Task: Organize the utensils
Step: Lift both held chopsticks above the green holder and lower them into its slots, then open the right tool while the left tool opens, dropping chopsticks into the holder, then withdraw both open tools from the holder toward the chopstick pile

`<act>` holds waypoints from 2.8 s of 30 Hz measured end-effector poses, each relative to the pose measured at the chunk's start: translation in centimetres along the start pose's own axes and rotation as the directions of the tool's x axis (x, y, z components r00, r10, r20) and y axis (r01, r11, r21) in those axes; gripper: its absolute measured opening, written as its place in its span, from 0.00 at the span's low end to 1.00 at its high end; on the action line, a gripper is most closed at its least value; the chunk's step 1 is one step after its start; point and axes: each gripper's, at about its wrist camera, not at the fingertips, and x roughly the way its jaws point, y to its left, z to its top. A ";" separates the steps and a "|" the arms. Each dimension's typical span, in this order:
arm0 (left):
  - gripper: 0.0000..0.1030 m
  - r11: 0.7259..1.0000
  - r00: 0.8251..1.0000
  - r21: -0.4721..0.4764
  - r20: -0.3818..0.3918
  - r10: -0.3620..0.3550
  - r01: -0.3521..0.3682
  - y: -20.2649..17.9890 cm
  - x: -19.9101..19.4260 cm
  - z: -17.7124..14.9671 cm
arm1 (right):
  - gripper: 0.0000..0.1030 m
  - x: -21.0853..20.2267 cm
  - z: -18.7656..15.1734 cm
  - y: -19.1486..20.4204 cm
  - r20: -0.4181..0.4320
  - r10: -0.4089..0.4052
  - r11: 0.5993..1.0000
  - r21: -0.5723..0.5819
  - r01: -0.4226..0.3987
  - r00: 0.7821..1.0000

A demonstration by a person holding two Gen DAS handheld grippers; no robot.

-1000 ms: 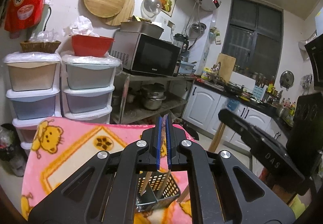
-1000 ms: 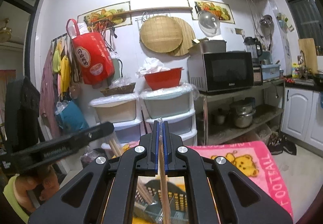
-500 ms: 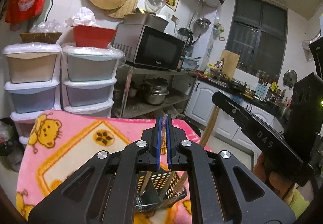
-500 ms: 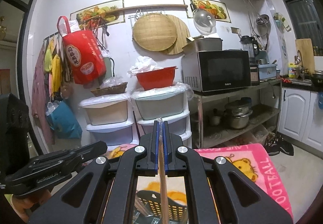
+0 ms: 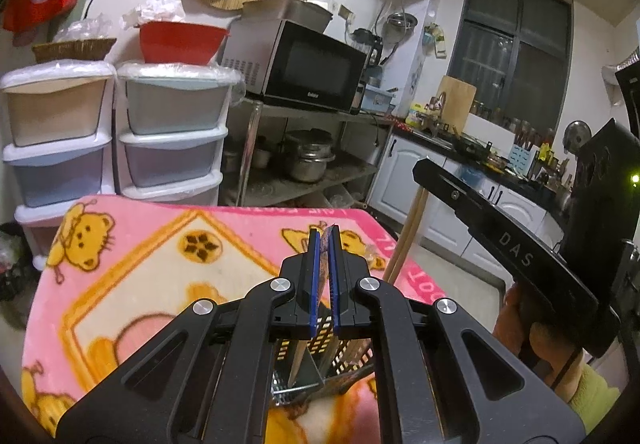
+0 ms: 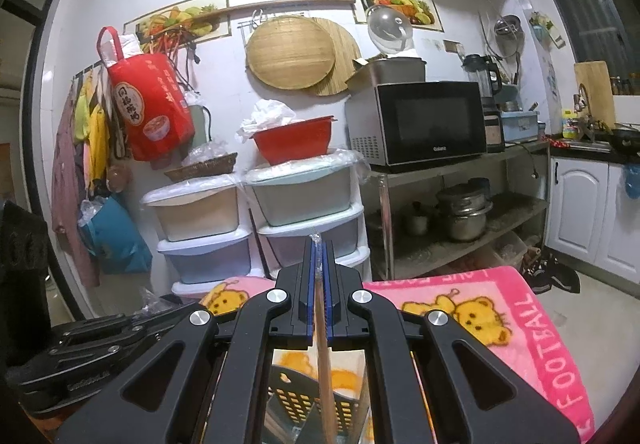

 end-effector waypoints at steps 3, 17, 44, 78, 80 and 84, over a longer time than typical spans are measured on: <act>0.02 1.000 1.000 0.000 -0.012 0.005 -0.005 0.1 0.3 -0.5 | 0.04 0.4 -0.6 -0.2 -0.005 -0.008 1.000 0.008 0.008 1.000; 0.02 1.000 0.999 -0.006 -0.040 0.022 -0.022 0.7 0.9 -2.2 | 0.04 1.0 -2.0 0.1 -0.014 -0.010 1.000 -0.006 0.010 1.000; 0.21 0.997 0.996 -0.039 -0.072 0.062 -0.065 2.0 -0.2 -4.0 | 0.27 -0.8 -5.9 -1.2 -0.132 -0.049 0.999 0.015 0.051 0.990; 0.90 0.993 0.999 -0.103 0.007 0.054 -0.053 3.0 -7.6 -5.8 | 0.52 -6.7 -8.5 -1.7 -0.222 -0.039 0.999 0.013 0.043 0.974; 0.90 0.992 0.998 -0.108 0.006 0.059 -0.058 3.2 -7.9 -6.1 | 0.52 -7.1 -8.6 -1.6 -0.225 -0.043 0.999 0.010 0.046 0.973; 0.90 0.990 0.998 -0.122 0.002 0.066 -0.065 3.6 -8.3 -6.7 | 0.52 -7.6 -9.1 -1.5 -0.237 -0.045 0.999 0.006 0.047 0.970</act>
